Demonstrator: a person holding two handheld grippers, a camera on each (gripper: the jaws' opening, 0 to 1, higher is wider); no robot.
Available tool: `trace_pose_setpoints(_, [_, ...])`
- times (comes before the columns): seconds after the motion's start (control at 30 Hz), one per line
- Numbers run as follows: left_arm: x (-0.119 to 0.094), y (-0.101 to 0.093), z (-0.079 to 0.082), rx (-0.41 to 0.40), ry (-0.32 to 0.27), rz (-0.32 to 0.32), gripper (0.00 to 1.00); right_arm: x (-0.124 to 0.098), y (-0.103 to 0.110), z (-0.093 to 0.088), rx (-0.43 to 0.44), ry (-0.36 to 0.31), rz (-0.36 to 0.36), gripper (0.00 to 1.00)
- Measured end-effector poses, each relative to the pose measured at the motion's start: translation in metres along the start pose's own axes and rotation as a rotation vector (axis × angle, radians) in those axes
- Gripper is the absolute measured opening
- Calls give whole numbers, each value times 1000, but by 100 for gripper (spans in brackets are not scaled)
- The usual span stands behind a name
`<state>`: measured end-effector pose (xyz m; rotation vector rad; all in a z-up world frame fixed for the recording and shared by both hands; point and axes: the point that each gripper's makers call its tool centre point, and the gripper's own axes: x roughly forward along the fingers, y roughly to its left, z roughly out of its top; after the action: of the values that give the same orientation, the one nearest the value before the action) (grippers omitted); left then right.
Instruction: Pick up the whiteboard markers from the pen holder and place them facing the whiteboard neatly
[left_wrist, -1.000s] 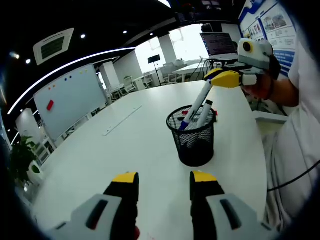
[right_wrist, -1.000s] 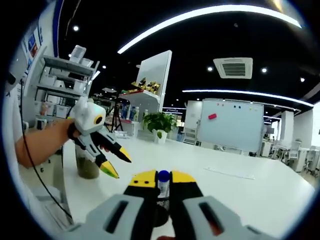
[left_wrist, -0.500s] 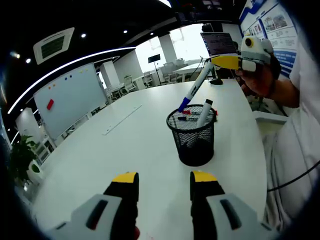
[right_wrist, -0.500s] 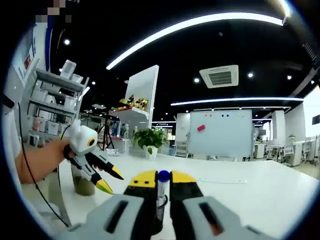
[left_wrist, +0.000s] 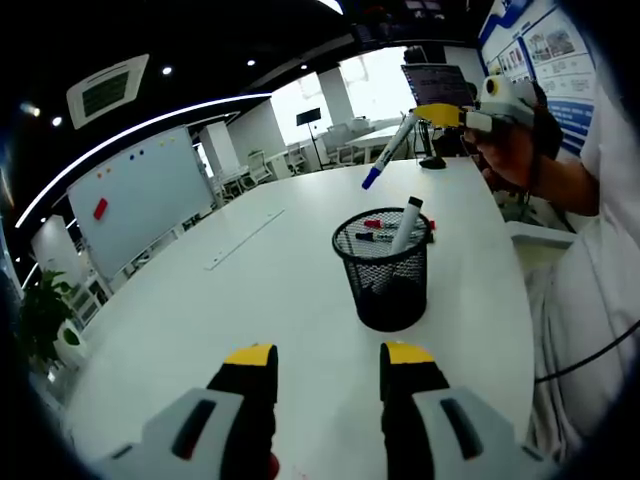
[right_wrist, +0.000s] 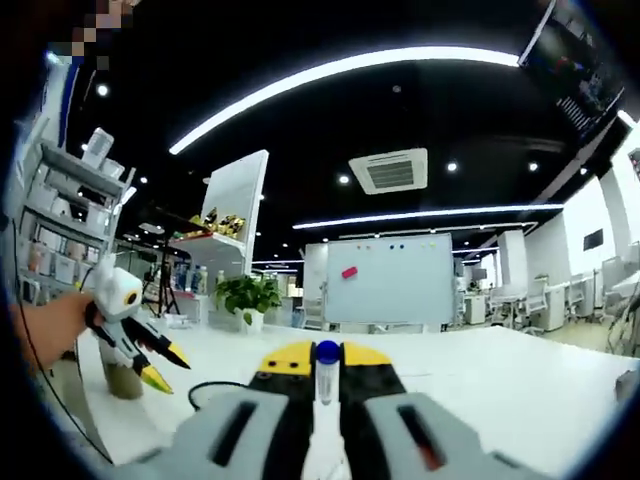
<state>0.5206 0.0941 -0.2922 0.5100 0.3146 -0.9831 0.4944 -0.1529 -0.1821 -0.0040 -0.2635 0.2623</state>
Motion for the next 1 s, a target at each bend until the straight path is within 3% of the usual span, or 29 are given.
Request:
trace_pose_setpoints(0.37, [0, 0, -1, 0, 2, 1, 43, -12, -33, -40, -66, 79, -129, 6])
trace_pose_setpoints(0.6, [1, -1, -2, -1, 8, -1, 43, -14, -51, -51, -85, 97, -178, 6])
trace_pose_setpoints(1.0, [2, -1, -3, 23, 16, 7, 44, -21, -63, -79, -74, 164, -222, 6])
